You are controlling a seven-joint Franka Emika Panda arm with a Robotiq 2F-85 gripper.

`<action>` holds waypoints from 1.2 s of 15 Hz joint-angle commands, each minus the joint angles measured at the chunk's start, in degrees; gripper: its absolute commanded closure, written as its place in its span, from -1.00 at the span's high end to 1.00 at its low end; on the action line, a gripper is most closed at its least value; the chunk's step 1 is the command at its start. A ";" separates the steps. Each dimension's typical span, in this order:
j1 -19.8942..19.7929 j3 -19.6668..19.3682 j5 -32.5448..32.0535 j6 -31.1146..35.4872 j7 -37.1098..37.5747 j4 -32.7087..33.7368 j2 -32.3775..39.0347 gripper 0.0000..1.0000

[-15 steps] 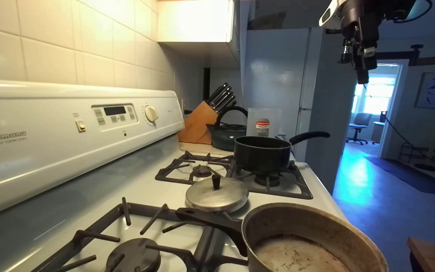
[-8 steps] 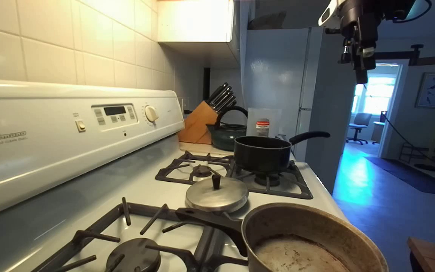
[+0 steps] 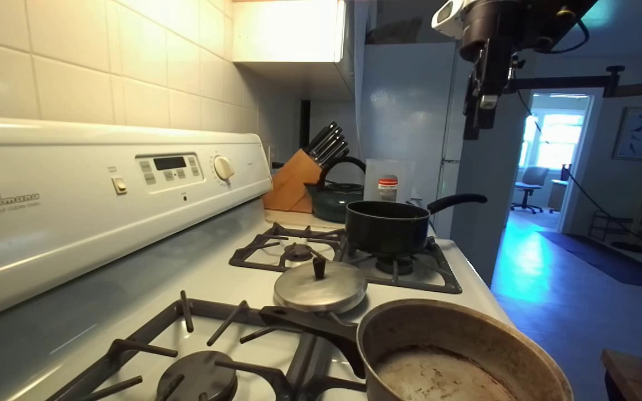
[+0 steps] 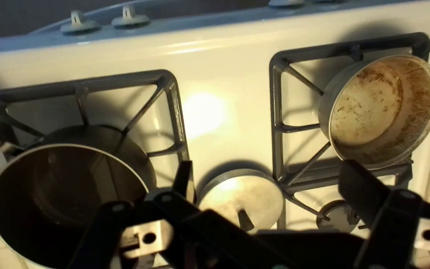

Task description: Press the switch on the stove.

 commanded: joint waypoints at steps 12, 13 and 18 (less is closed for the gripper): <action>5.85 7.09 -1.53 37.49 -1.68 -8.77 4.01 1.00; 6.14 7.48 -1.75 38.84 -1.66 -8.18 5.22 1.00; 6.88 9.75 -3.44 45.11 0.05 -2.92 12.57 1.00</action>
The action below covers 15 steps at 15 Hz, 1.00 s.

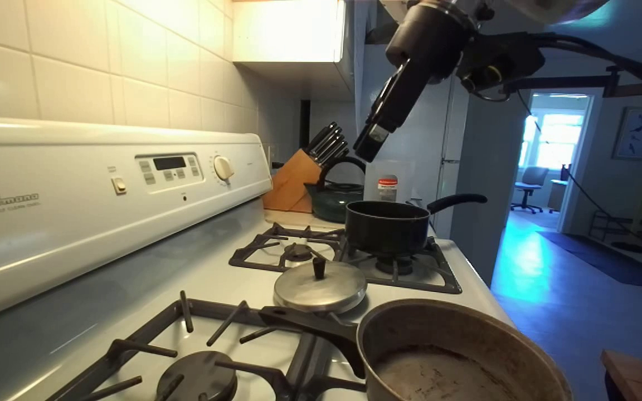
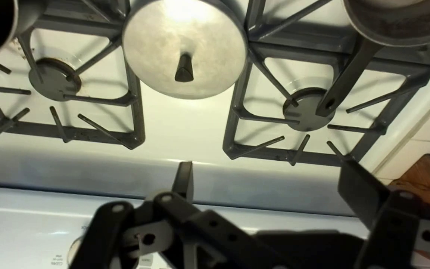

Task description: Press the switch on the stove.

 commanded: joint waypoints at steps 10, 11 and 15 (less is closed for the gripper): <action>1.56 3.07 -4.83 0.60 8.39 25.54 21.47 1.00; 1.95 3.00 -5.32 0.46 10.39 27.16 22.84 1.00; 2.32 3.00 -4.80 1.38 11.74 26.48 22.98 1.00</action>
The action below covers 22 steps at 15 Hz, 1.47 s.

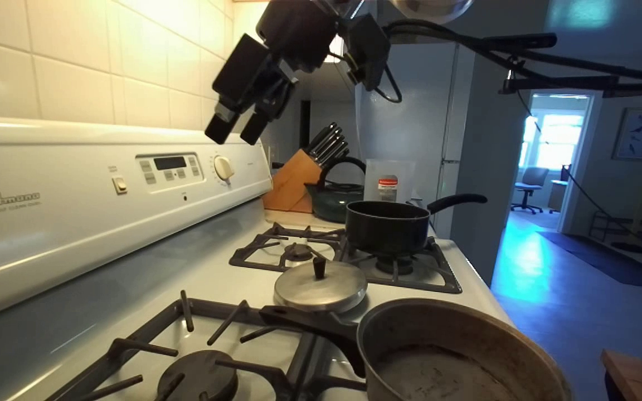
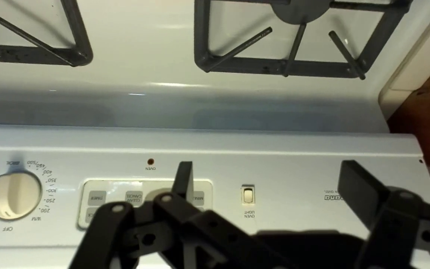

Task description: Press the switch on the stove.

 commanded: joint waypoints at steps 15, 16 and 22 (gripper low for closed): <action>0.80 -0.15 -2.53 3.11 -0.56 6.91 7.60 0.47; 0.78 0.07 -2.28 3.91 -1.29 7.56 8.43 0.32; 1.47 0.42 -2.43 5.17 -4.17 13.78 13.93 -0.52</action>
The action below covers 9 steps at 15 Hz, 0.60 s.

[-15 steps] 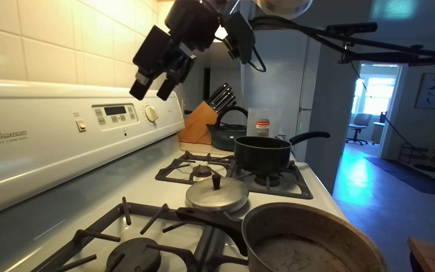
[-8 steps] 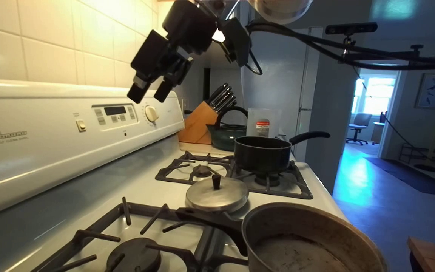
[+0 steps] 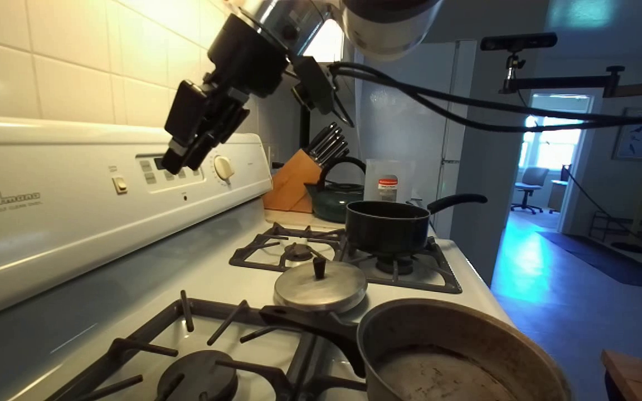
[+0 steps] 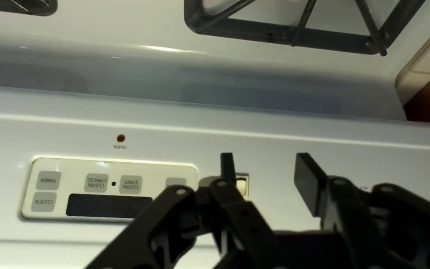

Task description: Press the switch on the stove.

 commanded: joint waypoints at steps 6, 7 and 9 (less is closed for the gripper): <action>0.82 -0.28 -1.10 0.30 -1.15 11.43 9.49 -1.00; 0.95 -0.48 -1.34 0.42 -1.10 12.49 10.48 -1.00; 1.19 -0.55 -1.33 0.27 -0.92 14.22 11.95 -1.00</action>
